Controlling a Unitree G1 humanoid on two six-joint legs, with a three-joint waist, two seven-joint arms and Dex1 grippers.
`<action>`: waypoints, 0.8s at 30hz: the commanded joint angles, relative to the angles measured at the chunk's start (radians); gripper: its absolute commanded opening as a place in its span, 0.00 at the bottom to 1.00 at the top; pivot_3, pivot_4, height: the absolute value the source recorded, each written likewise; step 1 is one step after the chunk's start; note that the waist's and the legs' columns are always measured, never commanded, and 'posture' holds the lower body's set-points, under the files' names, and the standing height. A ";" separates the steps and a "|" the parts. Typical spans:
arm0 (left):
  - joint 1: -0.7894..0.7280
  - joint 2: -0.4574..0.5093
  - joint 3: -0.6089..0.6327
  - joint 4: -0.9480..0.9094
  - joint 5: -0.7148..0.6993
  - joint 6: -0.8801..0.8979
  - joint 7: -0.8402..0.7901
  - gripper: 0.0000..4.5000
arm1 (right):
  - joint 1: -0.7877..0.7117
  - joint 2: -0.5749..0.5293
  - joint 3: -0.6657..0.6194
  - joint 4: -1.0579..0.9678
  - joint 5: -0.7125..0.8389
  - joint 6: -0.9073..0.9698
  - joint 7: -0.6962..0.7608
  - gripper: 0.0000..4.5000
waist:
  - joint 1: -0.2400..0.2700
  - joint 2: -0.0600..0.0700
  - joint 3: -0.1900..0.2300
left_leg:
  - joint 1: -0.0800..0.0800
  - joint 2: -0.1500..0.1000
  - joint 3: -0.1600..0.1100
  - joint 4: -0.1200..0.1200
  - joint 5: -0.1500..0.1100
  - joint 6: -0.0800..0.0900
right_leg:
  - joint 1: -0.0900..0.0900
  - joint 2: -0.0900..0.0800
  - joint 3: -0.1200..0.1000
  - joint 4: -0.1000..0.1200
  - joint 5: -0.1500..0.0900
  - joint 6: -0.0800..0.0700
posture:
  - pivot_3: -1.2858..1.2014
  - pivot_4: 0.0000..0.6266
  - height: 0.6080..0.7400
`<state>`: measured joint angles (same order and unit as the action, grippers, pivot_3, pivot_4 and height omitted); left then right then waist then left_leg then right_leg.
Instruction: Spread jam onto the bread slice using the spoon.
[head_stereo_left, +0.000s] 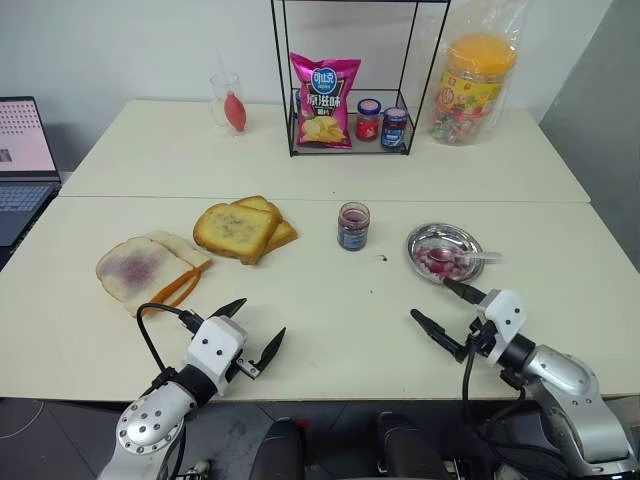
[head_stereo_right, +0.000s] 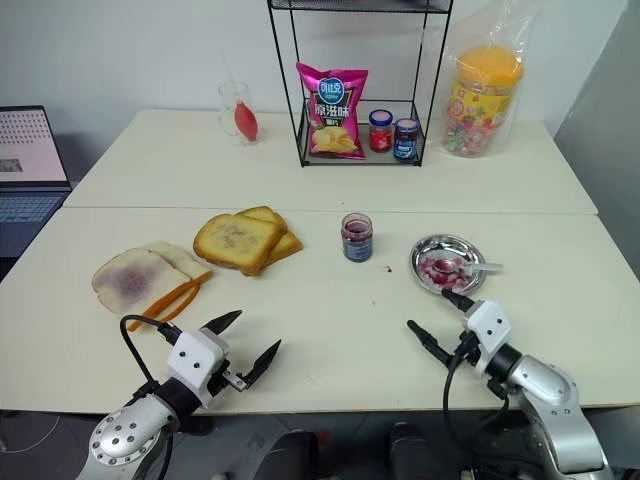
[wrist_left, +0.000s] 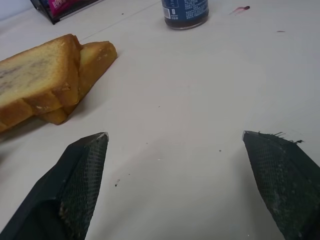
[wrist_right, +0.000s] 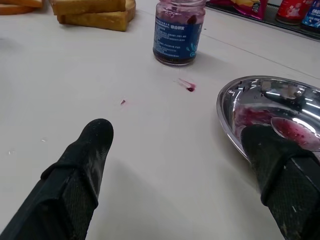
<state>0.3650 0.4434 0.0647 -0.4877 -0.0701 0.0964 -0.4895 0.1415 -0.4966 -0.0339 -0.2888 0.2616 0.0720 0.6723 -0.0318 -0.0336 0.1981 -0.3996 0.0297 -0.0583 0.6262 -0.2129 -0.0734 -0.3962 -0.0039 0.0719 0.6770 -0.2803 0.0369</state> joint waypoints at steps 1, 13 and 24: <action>0.010 -0.005 0.016 -0.021 0.010 -0.063 0.016 1.00 | -0.003 0.005 0.002 -0.038 -0.003 -0.025 -0.001 0.99 | 0.000 0.000 0.000 | 0.000 0.000 0.000 0.000 0.000 0.000 | 0.000 0.000 0.000 0.000 0.000 0.000 | 0.52 0.24 1.00; 0.045 -0.087 0.115 -0.088 -0.016 -0.179 0.118 1.00 | -0.065 0.005 0.039 -0.035 0.000 -0.022 0.022 0.99 | 0.000 0.000 0.000 | 0.000 0.000 0.000 0.000 0.000 0.000 | 0.000 0.000 0.000 0.000 0.000 0.000 | 0.52 0.24 1.00; -0.156 -0.243 0.495 -0.054 -0.412 0.244 0.500 1.00 | -0.380 -0.013 0.149 -0.048 0.100 0.210 0.152 0.99 | 0.004 -0.003 -0.001 | 0.000 -0.001 -0.003 0.003 0.000 0.000 | 0.002 0.001 -0.002 0.002 0.001 0.002 | 0.52 0.24 1.00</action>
<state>0.2482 0.1866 0.5169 -0.5371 -0.4380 0.3015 -0.0288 -0.1741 -0.4971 0.1055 -0.2723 0.3047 0.2257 0.7834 -0.0278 -0.0366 0.1969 -0.3996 0.0286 -0.0613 0.6292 -0.2126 -0.0732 -0.3936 -0.0028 0.0698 0.6780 -0.2788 0.0394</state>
